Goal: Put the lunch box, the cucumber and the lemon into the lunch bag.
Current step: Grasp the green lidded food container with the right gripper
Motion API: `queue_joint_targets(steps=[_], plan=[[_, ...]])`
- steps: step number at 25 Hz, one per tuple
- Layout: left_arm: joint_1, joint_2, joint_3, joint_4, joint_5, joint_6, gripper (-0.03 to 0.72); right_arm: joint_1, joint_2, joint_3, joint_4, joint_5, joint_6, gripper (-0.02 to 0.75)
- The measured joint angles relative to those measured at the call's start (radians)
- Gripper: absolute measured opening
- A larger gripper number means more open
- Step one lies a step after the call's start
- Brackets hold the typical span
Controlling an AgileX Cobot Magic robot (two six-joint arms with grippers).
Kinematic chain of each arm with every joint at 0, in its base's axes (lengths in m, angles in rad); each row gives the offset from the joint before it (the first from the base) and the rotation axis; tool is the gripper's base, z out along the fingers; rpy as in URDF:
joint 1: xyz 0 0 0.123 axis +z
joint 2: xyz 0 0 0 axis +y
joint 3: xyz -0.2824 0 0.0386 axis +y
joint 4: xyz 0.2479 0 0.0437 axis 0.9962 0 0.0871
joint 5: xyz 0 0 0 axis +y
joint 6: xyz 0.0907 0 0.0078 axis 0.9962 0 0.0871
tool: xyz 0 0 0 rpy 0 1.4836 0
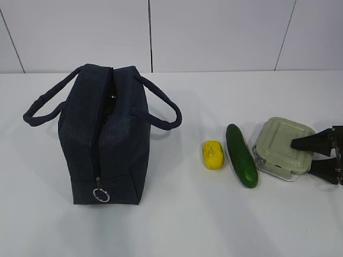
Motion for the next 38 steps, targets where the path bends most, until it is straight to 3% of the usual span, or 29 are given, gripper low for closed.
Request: queue_joint_targets(steps=[5, 11, 38], plan=[[0.0, 0.0, 0.0, 0.0, 0.0, 0.0, 0.238, 0.0, 0.0, 0.0, 0.0, 0.002, 0.0, 0.566], [0.0, 0.0, 0.0, 0.0, 0.0, 0.0, 0.238, 0.0, 0.0, 0.0, 0.0, 0.007, 0.0, 0.486], [0.0, 0.0, 0.0, 0.0, 0.0, 0.0, 0.238, 0.0, 0.0, 0.0, 0.0, 0.024, 0.004, 0.428]])
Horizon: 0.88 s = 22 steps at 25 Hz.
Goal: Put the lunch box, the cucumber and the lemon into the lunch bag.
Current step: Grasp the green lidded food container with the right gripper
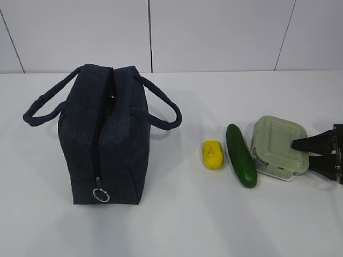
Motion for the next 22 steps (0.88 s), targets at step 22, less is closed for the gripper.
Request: queue_joint_targets(steps=[22], plan=[[0.0, 0.0, 0.0, 0.0, 0.0, 0.0, 0.238, 0.0, 0.0, 0.0, 0.0, 0.002, 0.042, 0.389]])
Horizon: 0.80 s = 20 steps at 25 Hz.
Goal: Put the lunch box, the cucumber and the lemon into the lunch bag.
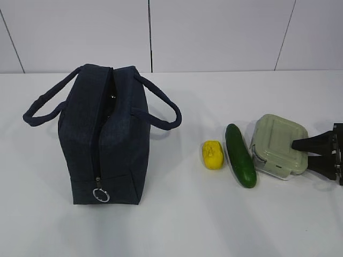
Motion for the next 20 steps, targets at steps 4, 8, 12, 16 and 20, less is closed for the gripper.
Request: queue_joint_targets(steps=[4, 8, 12, 16, 20], plan=[[0.0, 0.0, 0.0, 0.0, 0.0, 0.0, 0.238, 0.0, 0.0, 0.0, -0.004, 0.0, 0.01, 0.386], [0.0, 0.0, 0.0, 0.0, 0.0, 0.0, 0.238, 0.0, 0.0, -0.002, -0.008, 0.0, 0.017, 0.386], [0.0, 0.0, 0.0, 0.0, 0.0, 0.0, 0.238, 0.0, 0.0, -0.002, -0.01, 0.0, 0.024, 0.385], [0.0, 0.0, 0.0, 0.0, 0.0, 0.0, 0.238, 0.0, 0.0, -0.002, -0.014, 0.002, 0.034, 0.384], [0.0, 0.0, 0.0, 0.0, 0.0, 0.0, 0.238, 0.0, 0.0, -0.002, -0.017, 0.002, 0.04, 0.383]])
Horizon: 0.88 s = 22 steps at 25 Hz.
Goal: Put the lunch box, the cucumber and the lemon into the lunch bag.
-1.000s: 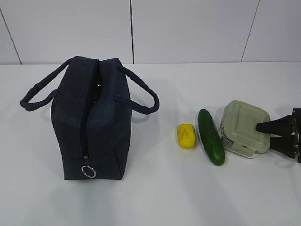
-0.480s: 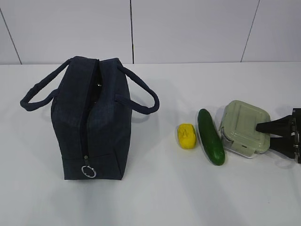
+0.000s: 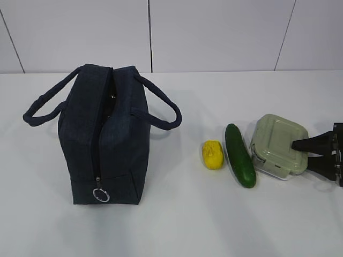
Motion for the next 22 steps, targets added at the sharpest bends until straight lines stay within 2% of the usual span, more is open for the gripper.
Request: queue_joint_targets(steps=[22], plan=[[0.0, 0.0, 0.0, 0.0, 0.0, 0.0, 0.238, 0.0, -0.064, 0.0, -0.069, -0.057, 0.056, 0.382]])
